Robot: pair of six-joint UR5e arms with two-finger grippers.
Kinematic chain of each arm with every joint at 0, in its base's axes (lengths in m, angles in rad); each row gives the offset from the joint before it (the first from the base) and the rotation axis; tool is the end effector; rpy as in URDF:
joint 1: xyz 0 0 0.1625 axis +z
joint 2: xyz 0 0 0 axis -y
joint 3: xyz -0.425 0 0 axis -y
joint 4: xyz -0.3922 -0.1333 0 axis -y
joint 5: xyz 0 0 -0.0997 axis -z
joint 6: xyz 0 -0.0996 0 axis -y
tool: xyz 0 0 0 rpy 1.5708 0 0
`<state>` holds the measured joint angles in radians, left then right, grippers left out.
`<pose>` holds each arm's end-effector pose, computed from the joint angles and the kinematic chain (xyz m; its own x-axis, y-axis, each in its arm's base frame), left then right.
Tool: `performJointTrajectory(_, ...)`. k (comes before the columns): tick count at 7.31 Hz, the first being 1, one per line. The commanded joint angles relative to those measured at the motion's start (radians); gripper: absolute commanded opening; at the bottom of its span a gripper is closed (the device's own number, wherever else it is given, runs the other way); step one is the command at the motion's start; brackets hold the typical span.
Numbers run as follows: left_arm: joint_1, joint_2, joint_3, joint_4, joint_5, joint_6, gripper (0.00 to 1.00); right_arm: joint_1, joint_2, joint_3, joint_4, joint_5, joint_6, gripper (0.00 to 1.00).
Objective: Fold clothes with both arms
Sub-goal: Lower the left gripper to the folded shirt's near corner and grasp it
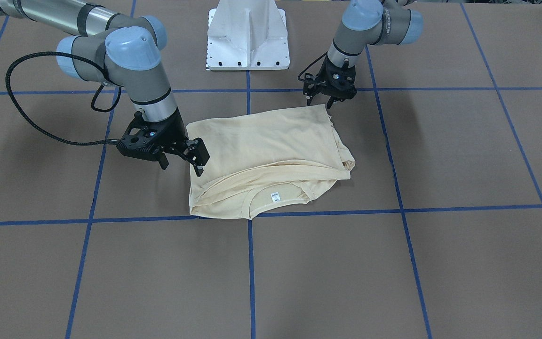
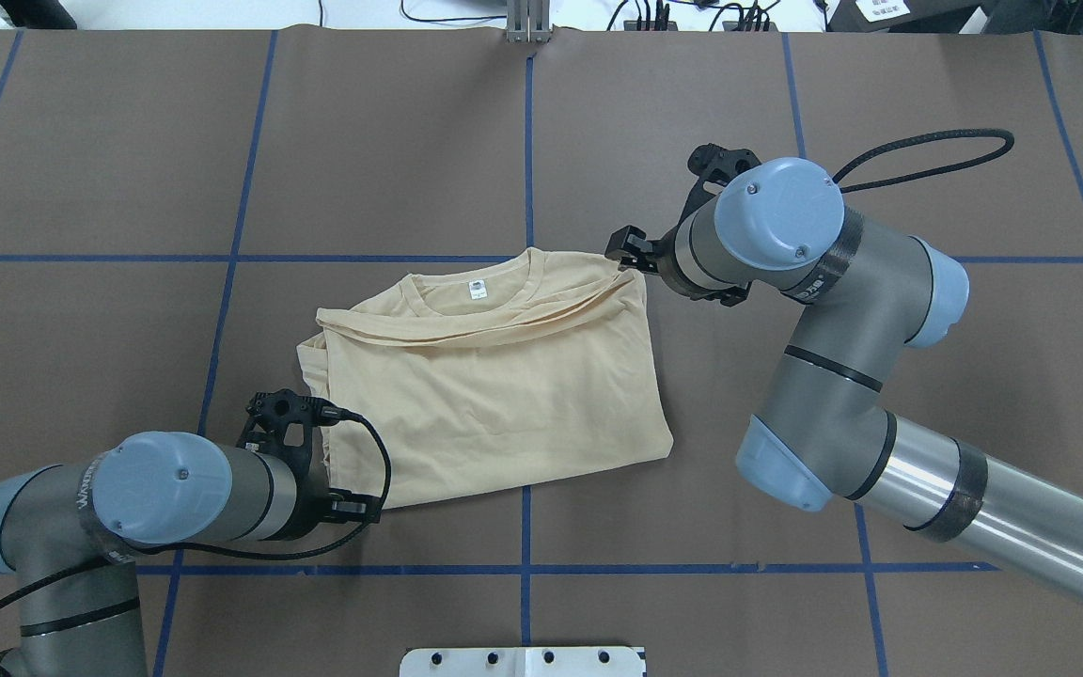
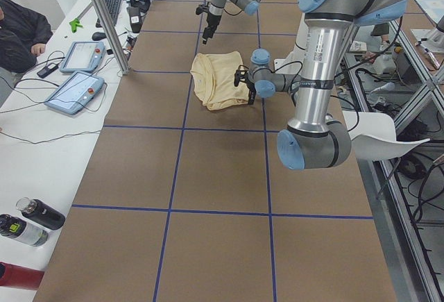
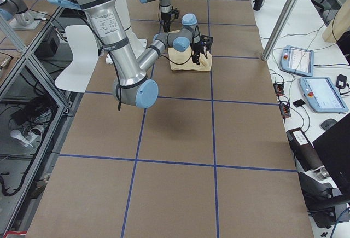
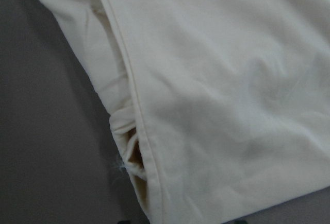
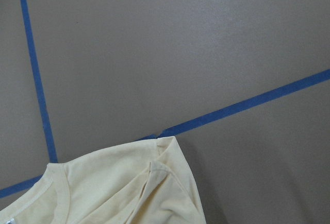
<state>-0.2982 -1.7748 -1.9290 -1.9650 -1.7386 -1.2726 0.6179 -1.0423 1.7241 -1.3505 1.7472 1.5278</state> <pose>0.4969 -0.2748 0.3448 0.5735 0.1268 -0.8094 -0.0097 0.9889 0.1480 -0.4689 -0.4754 0.2649 0.5246 0.3209 0.7886 -0.4360 0.8968 -0.0750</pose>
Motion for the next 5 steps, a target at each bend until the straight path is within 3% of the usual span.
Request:
performJointTrajectory(1,-0.001,-0.002,-0.001,0.001,0.001,-0.001,0.00,-0.003,0.001,0.000,-0.001,0.000,0.000,1.00)
performJointTrajectory(5,-0.063,0.026,-0.005,0.015,0.002,0.051,0.00,-0.003,0.001,-0.001,0.001,0.000,0.000,1.00)
